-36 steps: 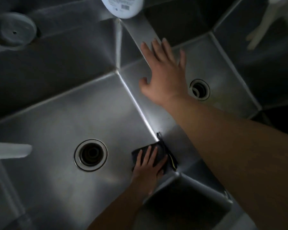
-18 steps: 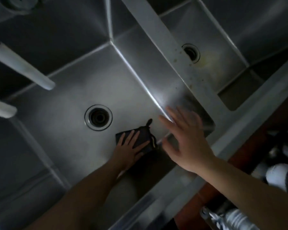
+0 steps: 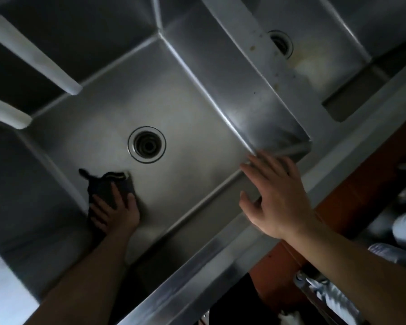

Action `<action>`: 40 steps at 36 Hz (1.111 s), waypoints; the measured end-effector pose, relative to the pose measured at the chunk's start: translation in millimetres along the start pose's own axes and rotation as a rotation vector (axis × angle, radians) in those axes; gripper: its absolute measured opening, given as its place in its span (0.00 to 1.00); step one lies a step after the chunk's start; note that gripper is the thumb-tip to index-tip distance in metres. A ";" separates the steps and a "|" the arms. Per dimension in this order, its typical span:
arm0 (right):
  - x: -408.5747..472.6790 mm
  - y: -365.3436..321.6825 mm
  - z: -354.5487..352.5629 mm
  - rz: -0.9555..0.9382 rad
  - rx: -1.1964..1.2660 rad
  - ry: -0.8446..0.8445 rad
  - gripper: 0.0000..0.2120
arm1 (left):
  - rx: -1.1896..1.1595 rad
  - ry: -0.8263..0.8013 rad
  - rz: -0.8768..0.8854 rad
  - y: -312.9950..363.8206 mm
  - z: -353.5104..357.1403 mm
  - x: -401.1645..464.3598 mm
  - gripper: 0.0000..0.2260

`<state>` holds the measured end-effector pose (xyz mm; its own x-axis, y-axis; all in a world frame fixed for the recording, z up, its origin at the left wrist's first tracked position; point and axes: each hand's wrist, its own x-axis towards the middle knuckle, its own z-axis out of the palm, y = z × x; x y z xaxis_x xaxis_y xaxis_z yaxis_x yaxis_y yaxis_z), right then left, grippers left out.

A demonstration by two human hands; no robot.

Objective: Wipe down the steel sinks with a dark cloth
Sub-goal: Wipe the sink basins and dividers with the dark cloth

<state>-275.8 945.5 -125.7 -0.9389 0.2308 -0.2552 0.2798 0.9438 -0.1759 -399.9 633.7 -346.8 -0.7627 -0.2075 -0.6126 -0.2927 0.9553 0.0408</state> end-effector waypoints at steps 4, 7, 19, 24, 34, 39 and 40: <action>-3.4 -0.5 -0.4 0.009 0.027 -0.007 0.26 | -0.198 -0.132 -0.218 23.3 18.4 -36.9 0.45; -5.4 -0.8 -3.0 0.023 0.029 -0.055 0.26 | -0.247 -0.207 -0.290 31.1 19.9 -60.1 0.47; -9.4 -1.4 -5.8 0.004 0.036 -0.006 0.24 | -0.208 -0.282 -0.320 49.9 -14.6 -55.8 0.44; -6.6 1.7 -1.6 -0.010 0.039 0.028 0.25 | -0.786 -0.355 -0.415 72.3 -35.6 -50.8 0.31; -3.5 0.3 -2.0 0.022 0.113 -0.002 0.29 | -1.398 -0.463 0.273 230.9 -175.5 -87.6 0.38; -3.5 5.8 -13.1 -0.047 0.355 0.010 0.27 | -0.608 0.107 0.738 337.8 -252.7 -89.3 0.45; -3.1 10.4 -17.2 -0.049 0.446 0.013 0.27 | -0.454 0.182 0.829 358.7 -261.2 -87.3 0.46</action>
<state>-273.5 958.7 -110.4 -0.9550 0.1937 -0.2247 0.2909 0.7601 -0.5811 -588.9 939.5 -72.5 -0.8944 0.4307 -0.1209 0.2134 0.6482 0.7309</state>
